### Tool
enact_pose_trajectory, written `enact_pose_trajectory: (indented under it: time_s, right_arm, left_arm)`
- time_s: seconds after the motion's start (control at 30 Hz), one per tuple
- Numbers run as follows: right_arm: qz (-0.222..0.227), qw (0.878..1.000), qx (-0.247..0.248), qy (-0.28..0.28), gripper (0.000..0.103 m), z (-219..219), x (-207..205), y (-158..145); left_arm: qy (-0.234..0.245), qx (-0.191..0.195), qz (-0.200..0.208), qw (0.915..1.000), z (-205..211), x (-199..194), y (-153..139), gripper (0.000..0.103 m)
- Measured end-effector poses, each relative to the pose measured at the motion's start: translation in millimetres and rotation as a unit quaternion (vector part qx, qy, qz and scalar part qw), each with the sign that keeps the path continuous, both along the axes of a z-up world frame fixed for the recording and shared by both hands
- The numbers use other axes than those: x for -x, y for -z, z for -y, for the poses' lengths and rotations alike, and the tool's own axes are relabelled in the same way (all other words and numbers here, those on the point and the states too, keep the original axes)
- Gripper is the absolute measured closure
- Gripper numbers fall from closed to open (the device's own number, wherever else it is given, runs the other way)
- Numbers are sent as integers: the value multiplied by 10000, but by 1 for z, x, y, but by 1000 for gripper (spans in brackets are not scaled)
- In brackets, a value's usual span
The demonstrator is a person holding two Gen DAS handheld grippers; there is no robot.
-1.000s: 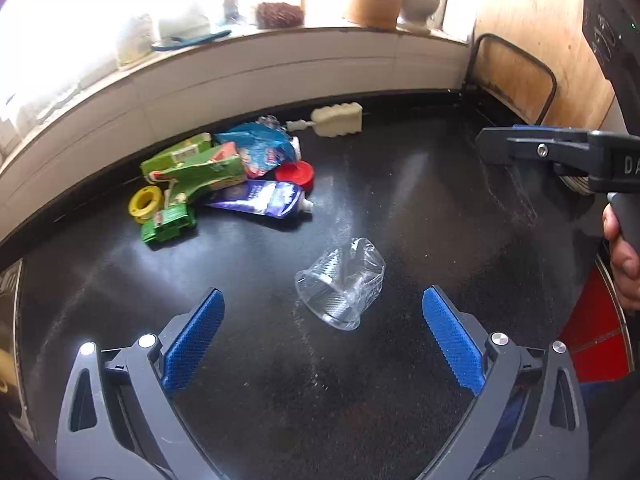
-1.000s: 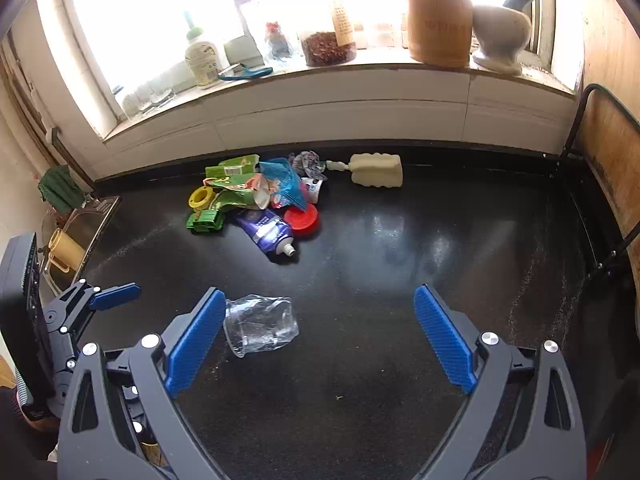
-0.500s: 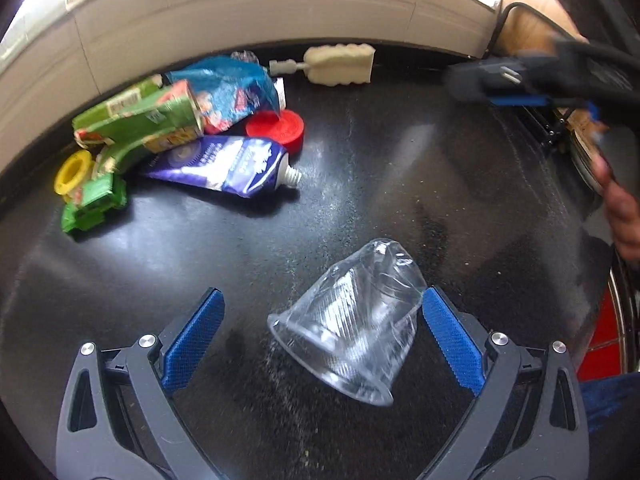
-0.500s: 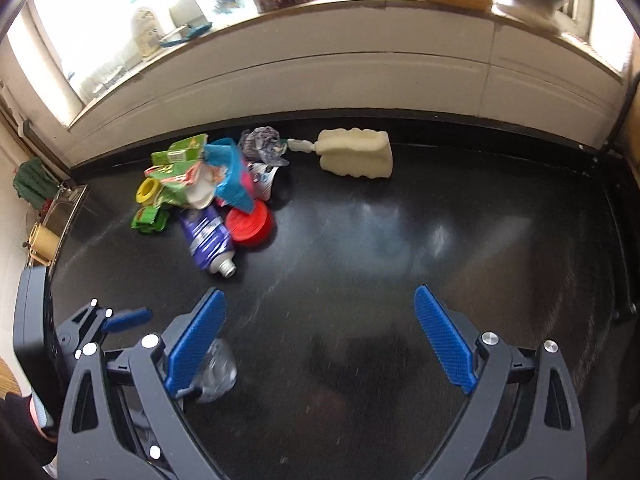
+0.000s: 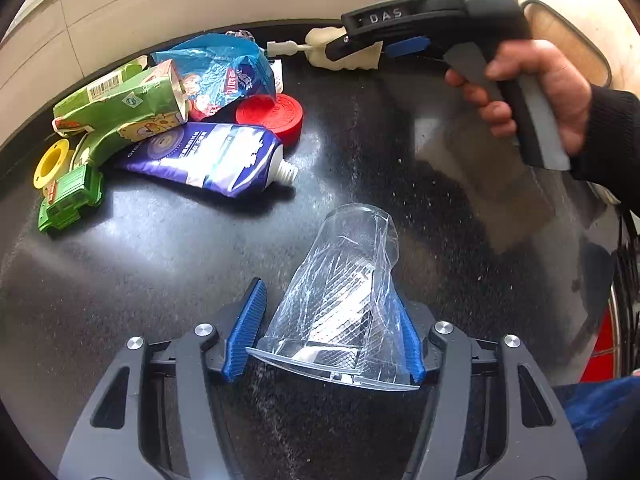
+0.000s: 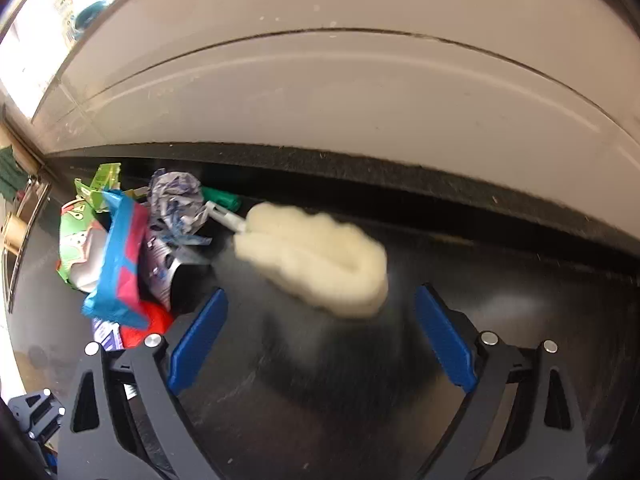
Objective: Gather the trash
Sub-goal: 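Grasp the clear plastic cup with left tool while right tool grasps the white foam brush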
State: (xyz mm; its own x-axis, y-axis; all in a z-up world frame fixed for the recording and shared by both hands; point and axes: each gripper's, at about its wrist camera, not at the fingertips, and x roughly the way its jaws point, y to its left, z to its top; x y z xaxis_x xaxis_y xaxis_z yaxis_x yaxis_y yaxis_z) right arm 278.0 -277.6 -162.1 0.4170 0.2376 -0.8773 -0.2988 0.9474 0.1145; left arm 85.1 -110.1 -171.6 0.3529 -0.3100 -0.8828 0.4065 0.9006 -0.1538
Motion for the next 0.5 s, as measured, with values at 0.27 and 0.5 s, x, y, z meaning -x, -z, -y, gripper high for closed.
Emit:
enact_pose_trajectory:
  time_s: [0.27, 0.5]
  right_arm:
    - [-37, 9999, 24, -167, 68, -5, -3, 5]
    - [-1, 9999, -106, 57, 80, 2, 35, -9]
  left_arm:
    - [-283, 59, 23, 9996, -11, -17, -16, 46]
    - [-680, 22, 87, 9976, -33, -17, -33, 46]
